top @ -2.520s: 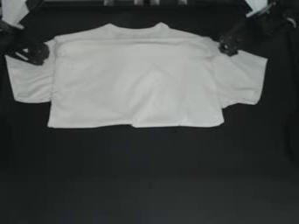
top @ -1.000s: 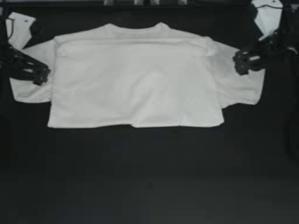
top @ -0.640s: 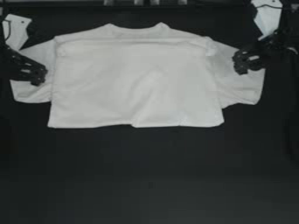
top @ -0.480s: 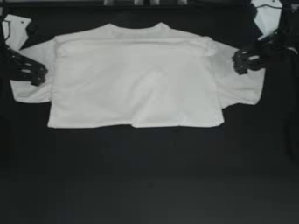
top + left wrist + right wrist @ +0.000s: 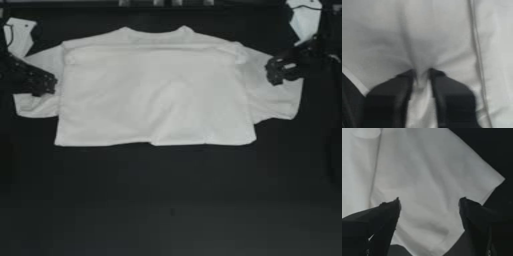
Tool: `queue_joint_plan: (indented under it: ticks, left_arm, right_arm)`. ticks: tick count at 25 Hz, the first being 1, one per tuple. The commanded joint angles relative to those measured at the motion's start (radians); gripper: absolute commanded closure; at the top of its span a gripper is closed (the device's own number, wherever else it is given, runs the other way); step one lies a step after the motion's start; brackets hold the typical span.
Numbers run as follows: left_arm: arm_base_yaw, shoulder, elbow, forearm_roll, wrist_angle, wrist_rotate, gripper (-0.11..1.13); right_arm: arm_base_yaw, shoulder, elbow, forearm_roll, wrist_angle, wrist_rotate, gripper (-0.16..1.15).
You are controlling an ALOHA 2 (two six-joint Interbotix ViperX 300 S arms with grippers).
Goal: Fold shirt
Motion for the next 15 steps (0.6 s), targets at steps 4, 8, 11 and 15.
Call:
queue_joint_plan:
  ticks: [4, 8, 11, 15]
  left_arm:
    - [-0.008, 0.014, 0.0, 0.002, 0.011, 0.005, 1.01]
    - [-0.029, 0.005, -0.025, 0.0, 0.031, 0.028, 0.99]
    - [-0.049, -0.017, -0.054, 0.0, 0.051, 0.031, 0.98]
    - [-0.075, -0.057, -0.097, 0.008, 0.089, 0.034, 0.98]
  right_arm:
    - [0.005, -0.02, -0.025, -0.005, -0.005, -0.002, 0.04]
    - [0.012, -0.02, -0.021, -0.002, -0.005, -0.002, 0.09]
    - [0.014, -0.02, -0.017, 0.006, -0.002, -0.002, 0.1]
    - [0.014, -0.009, -0.006, 0.017, 0.005, -0.002, 0.1]
